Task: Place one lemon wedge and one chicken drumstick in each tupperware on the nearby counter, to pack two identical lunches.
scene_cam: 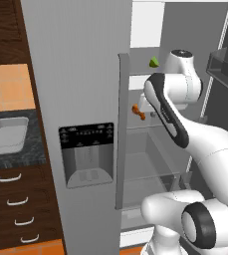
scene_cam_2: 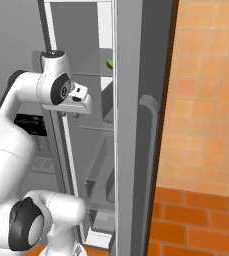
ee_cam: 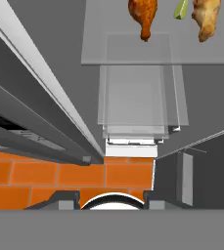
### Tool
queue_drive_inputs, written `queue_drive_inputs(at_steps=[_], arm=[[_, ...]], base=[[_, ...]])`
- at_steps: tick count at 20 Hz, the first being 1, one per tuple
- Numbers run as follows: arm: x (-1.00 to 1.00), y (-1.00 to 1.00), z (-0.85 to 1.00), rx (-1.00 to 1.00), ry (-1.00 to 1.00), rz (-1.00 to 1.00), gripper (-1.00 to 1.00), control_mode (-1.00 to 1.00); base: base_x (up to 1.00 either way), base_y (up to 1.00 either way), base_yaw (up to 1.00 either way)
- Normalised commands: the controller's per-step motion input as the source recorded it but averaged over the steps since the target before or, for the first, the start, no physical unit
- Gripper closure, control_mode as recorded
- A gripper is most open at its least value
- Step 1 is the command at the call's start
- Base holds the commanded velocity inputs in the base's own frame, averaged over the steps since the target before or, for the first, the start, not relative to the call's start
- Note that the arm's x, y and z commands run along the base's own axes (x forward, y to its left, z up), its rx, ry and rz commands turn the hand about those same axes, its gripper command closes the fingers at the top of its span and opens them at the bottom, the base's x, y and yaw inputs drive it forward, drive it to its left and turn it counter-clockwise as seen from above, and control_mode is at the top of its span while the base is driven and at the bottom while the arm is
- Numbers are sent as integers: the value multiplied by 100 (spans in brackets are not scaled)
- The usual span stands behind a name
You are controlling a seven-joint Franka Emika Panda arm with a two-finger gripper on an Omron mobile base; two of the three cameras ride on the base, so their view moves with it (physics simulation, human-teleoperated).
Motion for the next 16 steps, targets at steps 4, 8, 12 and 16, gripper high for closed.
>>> queue_drive_inputs(at_steps=[4, 8, 12, 16], arm=[[0, -2, -36, 0, 1, 0, -100, -100], [13, -33, -54, 0, 0, -4, -100, -100], [61, -26, -26, 0, 0, -5, -100, -100], [66, -24, -28, 1, -6, 0, -100, -100]], base=[[0, 0, 0], [0, 0, 0], [0, 0, 0], [0, 0, 0]])
